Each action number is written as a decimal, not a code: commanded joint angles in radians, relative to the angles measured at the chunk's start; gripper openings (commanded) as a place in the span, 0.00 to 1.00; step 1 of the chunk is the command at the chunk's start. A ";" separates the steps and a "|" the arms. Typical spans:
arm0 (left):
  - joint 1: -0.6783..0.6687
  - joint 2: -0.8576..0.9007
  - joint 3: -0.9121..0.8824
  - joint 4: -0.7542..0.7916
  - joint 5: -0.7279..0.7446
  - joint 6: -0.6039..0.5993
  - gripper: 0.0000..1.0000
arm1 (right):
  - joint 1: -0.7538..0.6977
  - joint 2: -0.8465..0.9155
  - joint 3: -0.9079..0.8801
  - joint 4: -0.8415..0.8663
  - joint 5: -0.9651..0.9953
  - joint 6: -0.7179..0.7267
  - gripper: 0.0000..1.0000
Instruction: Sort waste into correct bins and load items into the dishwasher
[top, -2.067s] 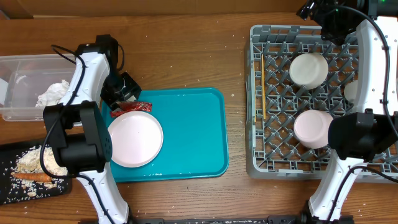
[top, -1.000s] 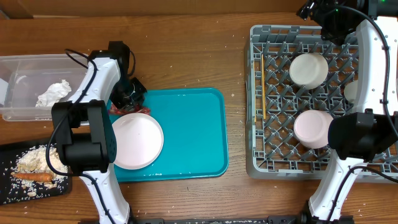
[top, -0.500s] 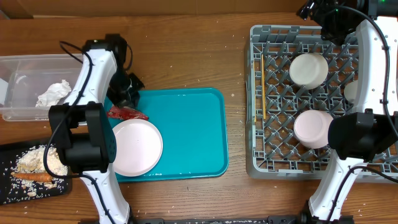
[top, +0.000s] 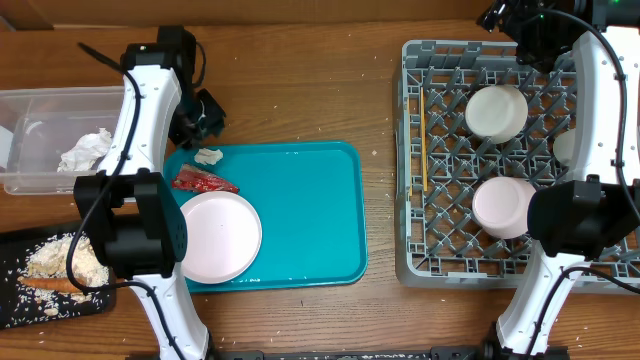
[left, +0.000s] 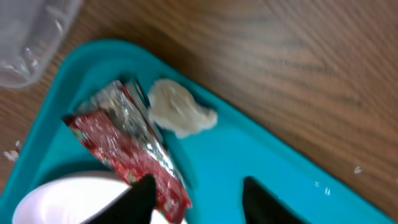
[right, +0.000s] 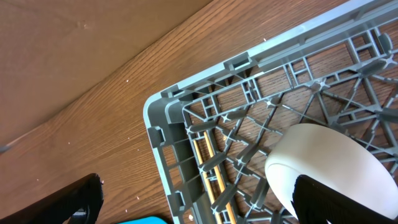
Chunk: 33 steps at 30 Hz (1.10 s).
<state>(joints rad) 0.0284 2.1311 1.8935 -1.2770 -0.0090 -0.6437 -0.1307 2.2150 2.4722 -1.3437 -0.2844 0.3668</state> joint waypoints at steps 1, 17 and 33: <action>0.008 -0.024 -0.049 0.026 -0.116 0.098 0.59 | -0.001 -0.038 0.020 0.004 -0.005 0.008 1.00; 0.003 -0.024 -0.186 0.225 -0.104 0.371 0.57 | -0.001 -0.038 0.020 0.004 -0.005 0.008 1.00; -0.010 -0.024 -0.270 0.287 -0.035 0.450 0.52 | -0.001 -0.038 0.020 0.004 -0.005 0.008 1.00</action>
<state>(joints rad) 0.0257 2.1307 1.6253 -0.9939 -0.0563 -0.2241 -0.1307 2.2150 2.4722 -1.3445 -0.2844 0.3668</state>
